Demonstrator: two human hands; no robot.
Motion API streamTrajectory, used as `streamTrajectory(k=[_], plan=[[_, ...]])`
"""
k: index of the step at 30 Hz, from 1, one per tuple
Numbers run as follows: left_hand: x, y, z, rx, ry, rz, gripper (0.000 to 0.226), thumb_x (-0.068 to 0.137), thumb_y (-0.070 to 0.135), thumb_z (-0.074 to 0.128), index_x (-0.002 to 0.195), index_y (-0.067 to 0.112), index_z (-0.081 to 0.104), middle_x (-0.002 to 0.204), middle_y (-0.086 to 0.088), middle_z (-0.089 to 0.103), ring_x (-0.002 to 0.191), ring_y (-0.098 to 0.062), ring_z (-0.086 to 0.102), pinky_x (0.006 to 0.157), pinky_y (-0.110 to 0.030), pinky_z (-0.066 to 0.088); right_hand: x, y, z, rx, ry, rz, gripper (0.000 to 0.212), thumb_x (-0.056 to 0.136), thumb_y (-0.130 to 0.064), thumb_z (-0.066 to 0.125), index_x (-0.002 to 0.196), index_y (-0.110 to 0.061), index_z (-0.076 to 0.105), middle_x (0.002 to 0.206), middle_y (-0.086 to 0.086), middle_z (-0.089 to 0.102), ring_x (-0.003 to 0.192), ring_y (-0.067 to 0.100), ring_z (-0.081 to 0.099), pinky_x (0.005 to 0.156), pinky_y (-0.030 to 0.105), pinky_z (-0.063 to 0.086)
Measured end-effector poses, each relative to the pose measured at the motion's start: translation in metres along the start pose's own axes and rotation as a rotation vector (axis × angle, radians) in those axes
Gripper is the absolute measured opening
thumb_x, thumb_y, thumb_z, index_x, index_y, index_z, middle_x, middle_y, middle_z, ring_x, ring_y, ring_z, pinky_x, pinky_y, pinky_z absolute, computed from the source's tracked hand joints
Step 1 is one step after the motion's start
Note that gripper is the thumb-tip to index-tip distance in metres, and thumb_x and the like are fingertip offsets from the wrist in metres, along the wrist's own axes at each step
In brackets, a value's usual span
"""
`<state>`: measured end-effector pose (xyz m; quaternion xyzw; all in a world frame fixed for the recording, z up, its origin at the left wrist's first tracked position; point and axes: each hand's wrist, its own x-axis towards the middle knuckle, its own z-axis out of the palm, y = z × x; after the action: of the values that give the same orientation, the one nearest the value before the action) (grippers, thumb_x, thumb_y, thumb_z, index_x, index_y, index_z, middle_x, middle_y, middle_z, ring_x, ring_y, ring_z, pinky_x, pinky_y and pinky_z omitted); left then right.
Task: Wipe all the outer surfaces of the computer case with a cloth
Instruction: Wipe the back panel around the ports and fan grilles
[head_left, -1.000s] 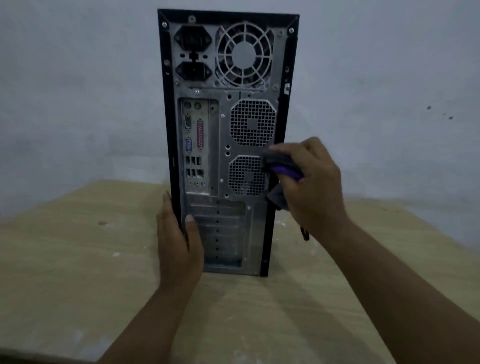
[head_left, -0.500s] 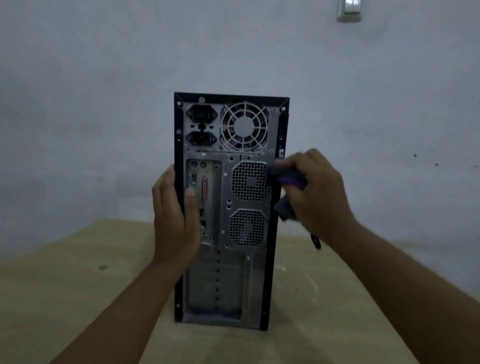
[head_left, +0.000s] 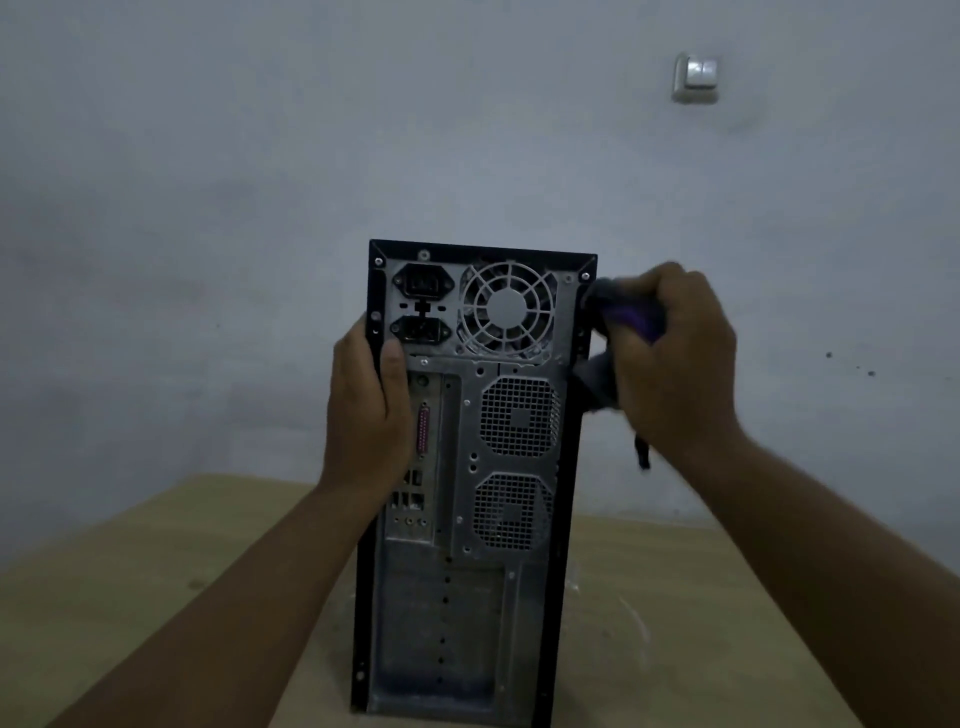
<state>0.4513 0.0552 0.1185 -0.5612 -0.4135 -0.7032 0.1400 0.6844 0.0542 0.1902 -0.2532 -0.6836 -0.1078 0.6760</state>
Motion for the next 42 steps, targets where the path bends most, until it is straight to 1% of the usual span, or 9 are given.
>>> streamTrajectory(k=[3,8,13,18,21,28,31,35,42], plan=[[-0.003,-0.006,-0.004,-0.009,-0.026,0.031,0.052,0.107,0.038,0.03,0.151,0.011,0.035,0.142,-0.005,0.05,0.131,-0.012,0.046,0.107,-0.021,0.039,0.017,-0.002,0.01,-0.057,0.075,0.028,0.014,0.086,-0.005,0.062,0.098,-0.011,0.063,0.1,0.009,0.057,0.084,0.014,0.054,0.069,0.021,0.046],[-0.007,-0.008,-0.006,-0.048,-0.064,0.048,0.054,0.106,0.035,0.033,0.154,0.01,0.029,0.147,-0.004,0.047,0.135,-0.012,0.045,0.107,-0.014,0.038,-0.034,-0.002,0.025,-0.343,-0.132,-0.424,0.027,0.082,-0.018,0.055,0.104,-0.004,0.063,0.096,0.017,0.054,0.084,0.026,0.052,0.056,0.025,0.041],[-0.01,-0.014,-0.009,-0.048,-0.118,0.079,0.058,0.106,0.038,0.034,0.156,0.011,0.025,0.151,-0.005,0.044,0.14,-0.016,0.043,0.111,-0.03,0.04,-0.013,-0.01,0.018,-0.316,-0.192,-0.321,0.026,0.083,-0.017,0.055,0.103,-0.007,0.065,0.097,0.01,0.054,0.079,0.021,0.052,0.057,0.027,0.044],[-0.013,-0.011,-0.008,-0.061,-0.104,0.054,0.048,0.109,0.026,0.034,0.154,0.01,0.029,0.128,-0.016,0.061,0.107,-0.032,0.062,0.082,-0.002,0.041,0.008,-0.027,0.033,-0.345,0.009,-0.219,0.022,0.081,-0.012,0.063,0.102,-0.008,0.061,0.1,0.01,0.056,0.08,0.019,0.049,0.058,0.028,0.04],[-0.016,-0.011,-0.008,-0.061,-0.089,0.044,0.049,0.108,0.024,0.035,0.154,0.009,0.029,0.126,-0.018,0.063,0.105,-0.033,0.064,0.079,-0.002,0.039,-0.016,-0.025,0.048,-0.421,-0.004,-0.328,0.024,0.077,-0.008,0.066,0.1,-0.006,0.061,0.098,0.013,0.057,0.085,0.024,0.052,0.064,0.034,0.047],[-0.016,-0.013,-0.008,-0.022,-0.1,0.039,0.051,0.109,0.032,0.032,0.156,0.013,0.025,0.135,-0.015,0.06,0.113,-0.031,0.064,0.086,-0.02,0.048,-0.063,-0.013,0.052,-0.449,-0.504,-0.834,0.024,0.082,-0.018,0.061,0.105,-0.011,0.063,0.098,0.009,0.062,0.088,0.023,0.055,0.076,0.037,0.046],[-0.017,-0.012,-0.009,-0.024,-0.102,0.03,0.053,0.109,0.034,0.032,0.157,0.014,0.023,0.14,-0.014,0.058,0.119,-0.032,0.062,0.094,-0.043,0.053,-0.039,-0.02,0.057,-0.326,-0.279,-0.643,0.026,0.079,-0.015,0.059,0.105,-0.009,0.057,0.096,0.012,0.058,0.087,0.023,0.051,0.075,0.037,0.047],[-0.017,-0.013,-0.009,-0.018,-0.087,0.002,0.055,0.107,0.036,0.032,0.158,0.016,0.022,0.139,-0.015,0.058,0.118,-0.035,0.062,0.094,-0.046,0.052,-0.026,-0.044,0.084,-0.175,0.108,-0.213,0.023,0.078,-0.008,0.06,0.1,-0.004,0.061,0.097,0.013,0.056,0.09,0.025,0.051,0.078,0.039,0.044],[-0.016,-0.014,-0.013,-0.043,-0.111,-0.006,0.054,0.109,0.033,0.033,0.158,0.015,0.02,0.149,-0.009,0.051,0.127,-0.024,0.058,0.097,-0.041,0.052,-0.056,-0.036,0.098,-0.387,-0.054,-0.565,0.018,0.084,-0.013,0.06,0.098,-0.004,0.066,0.094,0.015,0.061,0.09,0.03,0.053,0.079,0.04,0.039]])
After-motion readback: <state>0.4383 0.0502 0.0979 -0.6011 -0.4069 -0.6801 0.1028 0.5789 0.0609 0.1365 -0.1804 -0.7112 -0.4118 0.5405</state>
